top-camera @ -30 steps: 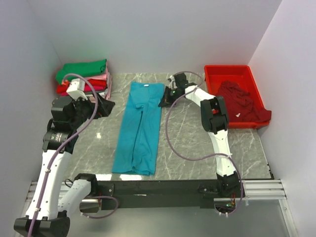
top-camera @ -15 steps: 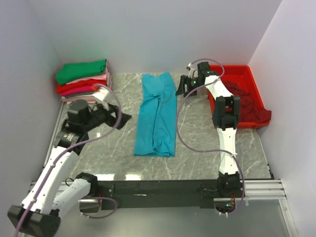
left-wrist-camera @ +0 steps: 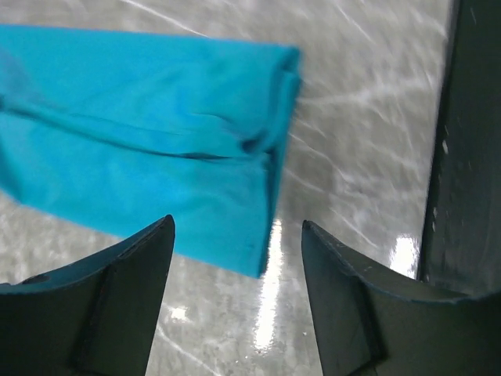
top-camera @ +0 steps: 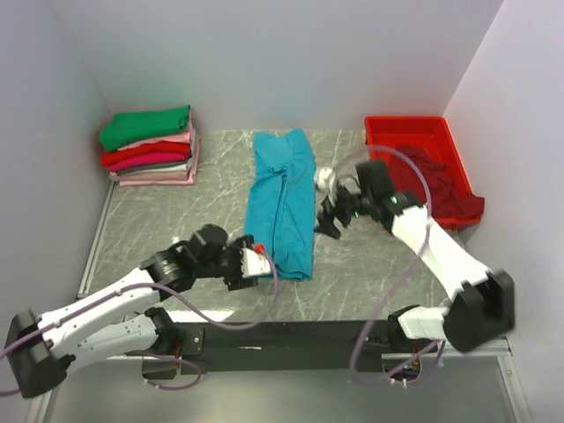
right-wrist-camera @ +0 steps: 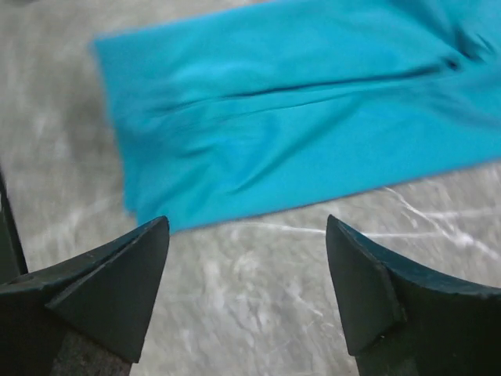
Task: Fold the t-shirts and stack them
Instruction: Fold the tshirt
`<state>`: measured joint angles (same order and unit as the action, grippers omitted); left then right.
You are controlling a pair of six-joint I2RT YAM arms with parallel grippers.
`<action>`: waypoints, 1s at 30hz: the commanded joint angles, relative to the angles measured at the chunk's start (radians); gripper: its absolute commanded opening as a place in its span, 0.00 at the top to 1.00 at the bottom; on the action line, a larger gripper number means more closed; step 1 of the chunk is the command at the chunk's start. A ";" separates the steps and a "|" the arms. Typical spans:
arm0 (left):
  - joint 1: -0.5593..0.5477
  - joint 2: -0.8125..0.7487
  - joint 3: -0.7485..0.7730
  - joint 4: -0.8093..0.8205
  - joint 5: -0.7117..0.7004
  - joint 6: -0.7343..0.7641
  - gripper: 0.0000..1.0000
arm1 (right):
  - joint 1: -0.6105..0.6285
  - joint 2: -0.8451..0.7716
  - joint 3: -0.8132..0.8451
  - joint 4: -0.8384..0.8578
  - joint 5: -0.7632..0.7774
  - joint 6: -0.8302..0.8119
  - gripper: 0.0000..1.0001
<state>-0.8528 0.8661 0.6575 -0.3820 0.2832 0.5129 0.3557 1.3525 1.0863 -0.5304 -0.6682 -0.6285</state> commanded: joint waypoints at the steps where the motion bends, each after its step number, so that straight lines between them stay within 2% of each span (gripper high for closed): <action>1: -0.093 0.059 -0.048 0.031 -0.100 0.142 0.30 | 0.009 -0.075 -0.192 0.084 -0.153 -0.269 0.14; 3: -0.153 0.120 -0.076 0.058 -0.136 0.163 0.34 | 0.058 -0.059 -0.174 -0.066 -0.177 -0.408 0.21; 4: -0.161 0.137 -0.082 0.077 -0.157 0.165 0.35 | 0.080 -0.061 -0.178 -0.122 -0.191 -0.468 0.21; 7: -0.166 0.195 -0.105 0.143 -0.193 0.176 0.37 | 0.101 -0.108 -0.247 -0.057 -0.194 -0.439 0.21; 11: -0.166 0.295 -0.119 0.183 -0.231 0.203 0.38 | 0.137 -0.130 -0.292 -0.017 -0.076 -0.456 0.22; 16: -0.137 0.389 -0.128 0.271 -0.280 0.225 0.45 | 0.175 -0.167 -0.405 0.127 -0.007 -0.470 0.23; 21: -0.104 0.487 -0.119 0.291 -0.280 0.246 0.55 | 0.213 -0.214 -0.443 0.161 -0.019 -0.485 0.23; 23: -0.101 0.508 -0.122 0.304 -0.280 0.248 0.61 | 0.219 -0.222 -0.450 0.175 -0.007 -0.497 0.23; 24: -0.101 0.513 -0.130 0.316 -0.308 0.248 0.69 | 0.230 -0.220 -0.454 0.181 0.001 -0.511 0.23; 25: -0.101 0.514 -0.136 0.327 -0.314 0.249 0.72 | 0.236 -0.217 -0.456 0.179 0.016 -0.525 0.23; 28: -0.098 0.514 -0.145 0.344 -0.315 0.253 0.98 | 0.279 -0.211 -0.471 0.176 0.022 -0.577 0.23; 30: -0.091 0.490 -0.144 0.325 -0.297 0.251 0.99 | 0.311 -0.204 -0.477 0.175 0.027 -0.589 0.23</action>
<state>-0.9550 1.3685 0.5320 -0.0460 -0.0196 0.7525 0.6250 1.1564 0.6250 -0.3882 -0.6518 -1.1599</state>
